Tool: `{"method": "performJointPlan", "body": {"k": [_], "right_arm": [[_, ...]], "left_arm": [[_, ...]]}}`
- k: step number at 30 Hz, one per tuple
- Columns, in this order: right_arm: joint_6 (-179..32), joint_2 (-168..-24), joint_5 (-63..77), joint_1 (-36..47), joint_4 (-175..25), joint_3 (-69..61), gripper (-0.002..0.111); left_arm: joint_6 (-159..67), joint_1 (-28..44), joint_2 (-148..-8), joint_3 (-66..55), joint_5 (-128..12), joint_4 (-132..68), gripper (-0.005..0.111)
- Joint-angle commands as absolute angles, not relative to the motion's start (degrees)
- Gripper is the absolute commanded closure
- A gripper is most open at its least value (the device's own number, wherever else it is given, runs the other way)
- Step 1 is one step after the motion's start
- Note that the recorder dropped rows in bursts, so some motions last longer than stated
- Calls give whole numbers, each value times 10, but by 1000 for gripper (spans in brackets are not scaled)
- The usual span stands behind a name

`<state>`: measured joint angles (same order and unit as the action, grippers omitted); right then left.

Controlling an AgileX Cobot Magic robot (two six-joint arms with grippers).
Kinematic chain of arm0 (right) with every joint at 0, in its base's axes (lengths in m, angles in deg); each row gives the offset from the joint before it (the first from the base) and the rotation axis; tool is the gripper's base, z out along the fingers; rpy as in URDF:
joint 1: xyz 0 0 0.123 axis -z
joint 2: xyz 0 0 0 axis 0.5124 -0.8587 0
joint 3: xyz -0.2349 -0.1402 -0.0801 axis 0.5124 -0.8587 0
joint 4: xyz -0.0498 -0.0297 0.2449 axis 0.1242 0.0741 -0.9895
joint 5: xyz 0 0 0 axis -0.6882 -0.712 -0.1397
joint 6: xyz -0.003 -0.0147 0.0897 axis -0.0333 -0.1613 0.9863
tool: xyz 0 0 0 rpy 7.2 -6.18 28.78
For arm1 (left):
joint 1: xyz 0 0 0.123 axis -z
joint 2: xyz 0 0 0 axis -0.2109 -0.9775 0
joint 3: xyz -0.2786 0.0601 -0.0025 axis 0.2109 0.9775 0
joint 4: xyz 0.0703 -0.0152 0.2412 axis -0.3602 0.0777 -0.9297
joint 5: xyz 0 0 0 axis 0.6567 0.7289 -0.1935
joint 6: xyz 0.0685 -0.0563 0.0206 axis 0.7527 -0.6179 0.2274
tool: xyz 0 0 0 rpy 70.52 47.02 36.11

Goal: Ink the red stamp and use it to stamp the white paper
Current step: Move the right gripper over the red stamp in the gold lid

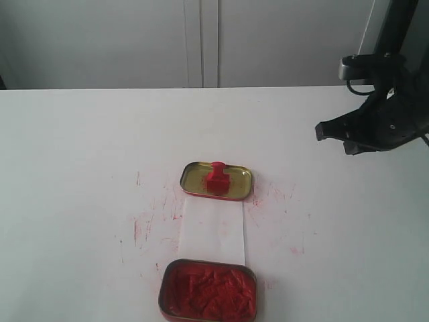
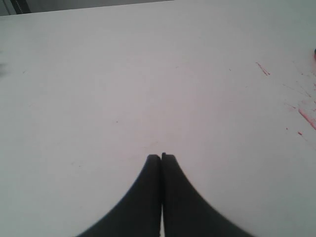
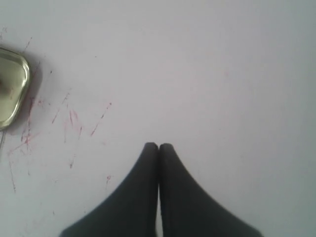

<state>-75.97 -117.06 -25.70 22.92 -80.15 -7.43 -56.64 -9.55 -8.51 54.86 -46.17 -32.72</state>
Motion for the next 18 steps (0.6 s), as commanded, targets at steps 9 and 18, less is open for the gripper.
{"method": "performJointPlan", "body": {"k": [9,18], "right_arm": [[-783,-1304,-346,189,-808,87,108],[-783,-1386,-434,147,-809,223,108]], "left_arm": [[-568,-98,-83,551,-464,-326,107],[-568,-98,-83,551,-464,-326,107]]}}
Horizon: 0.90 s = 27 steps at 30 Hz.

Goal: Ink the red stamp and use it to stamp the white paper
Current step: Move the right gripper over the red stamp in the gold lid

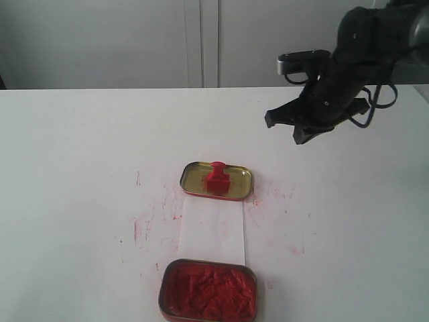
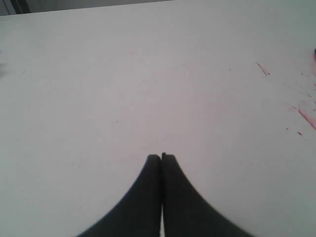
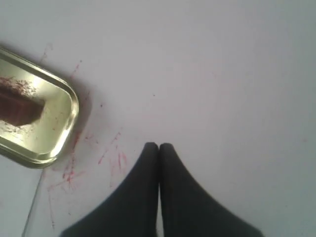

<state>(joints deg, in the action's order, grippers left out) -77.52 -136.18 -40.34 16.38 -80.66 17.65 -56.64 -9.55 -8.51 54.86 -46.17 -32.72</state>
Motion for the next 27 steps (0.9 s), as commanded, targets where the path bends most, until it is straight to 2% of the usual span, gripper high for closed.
{"method": "performJointPlan", "body": {"k": [1,14,25,27], "right_arm": [[-783,-1393,-442,143,-809,238,108],[-844,-1512,-533,65,-830,410,108],[-1229,-1528,-553,44,-894,430,108],[-1276,-1528,-564,44,-905,430,105]], "left_arm": [[-568,-98,-83,551,-464,-326,107],[-568,-98,-83,551,-464,-326,107],[-568,-98,-83,551,-464,-326,107],[-568,-98,-83,551,-464,-326,107]]}}
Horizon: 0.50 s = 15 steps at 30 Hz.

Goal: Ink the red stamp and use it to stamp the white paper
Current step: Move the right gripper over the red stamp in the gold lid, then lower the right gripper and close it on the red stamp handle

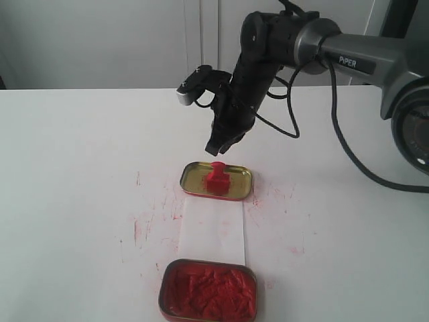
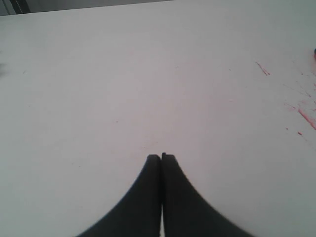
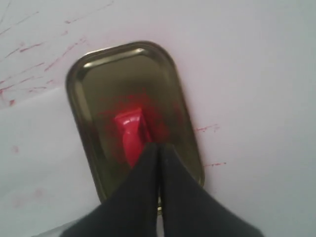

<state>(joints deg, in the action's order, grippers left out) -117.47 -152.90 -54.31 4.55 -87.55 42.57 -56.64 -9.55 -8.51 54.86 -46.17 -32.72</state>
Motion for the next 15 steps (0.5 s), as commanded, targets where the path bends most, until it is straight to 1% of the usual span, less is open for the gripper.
{"method": "performJointPlan", "body": {"k": [1,6,9,12,15], "right_arm": [[-1302,-1528,-573,44,-909,430,101],[-1350,-1528,-590,44,-899,430,78],[-1407,-1528,-590,44,-897,430,68],[-1450,-1529,-588,44,-902,429,64],[-1450,-1536,-582,44,-902,427,63]], "left_arm": [[-568,-98,-83,551,-464,-326,107],[-568,-98,-83,551,-464,-326,107],[-568,-98,-83,551,-464,-326,107],[-568,-98,-83,551,-464,-326,107],[-568,-98,-83,551,-464,-326,107]]}}
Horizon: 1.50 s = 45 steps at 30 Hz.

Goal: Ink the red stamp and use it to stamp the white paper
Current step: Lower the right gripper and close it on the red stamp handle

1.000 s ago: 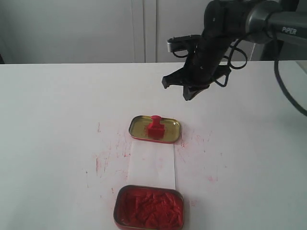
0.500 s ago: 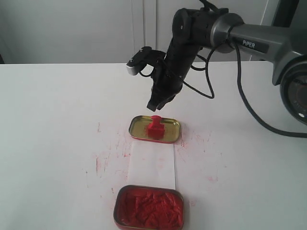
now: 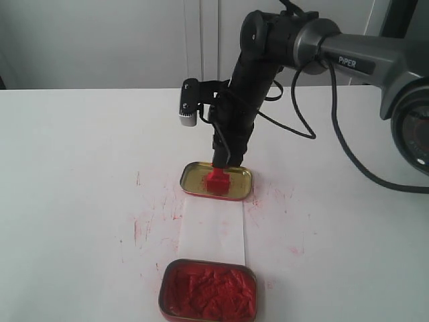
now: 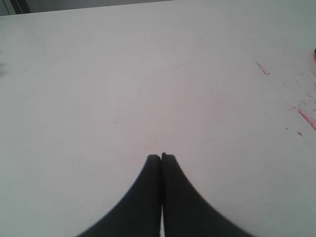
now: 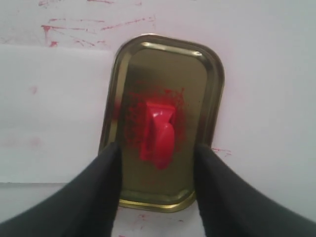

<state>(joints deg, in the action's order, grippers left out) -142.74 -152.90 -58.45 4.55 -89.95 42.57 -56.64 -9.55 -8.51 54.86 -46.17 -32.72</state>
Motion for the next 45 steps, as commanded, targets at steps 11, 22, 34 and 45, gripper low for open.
{"method": "performJointPlan", "body": {"k": [11,22,34,45], "right_arm": [[-1447,-1561,-552,44,-905,427,63],[-1431,-1580,-552,44,-906,427,69],[-1409,-1590,-547,44,-910,427,70],[-1389,-1590,-550,44,-910,427,97]], "left_arm": [[-568,-98,-83,551,-464,-326,107],[-568,-98,-83,551,-464,-326,107],[-568,-98,-83,551,-464,-326,107],[-568,-98,-83,551,-464,-326,107]]}}
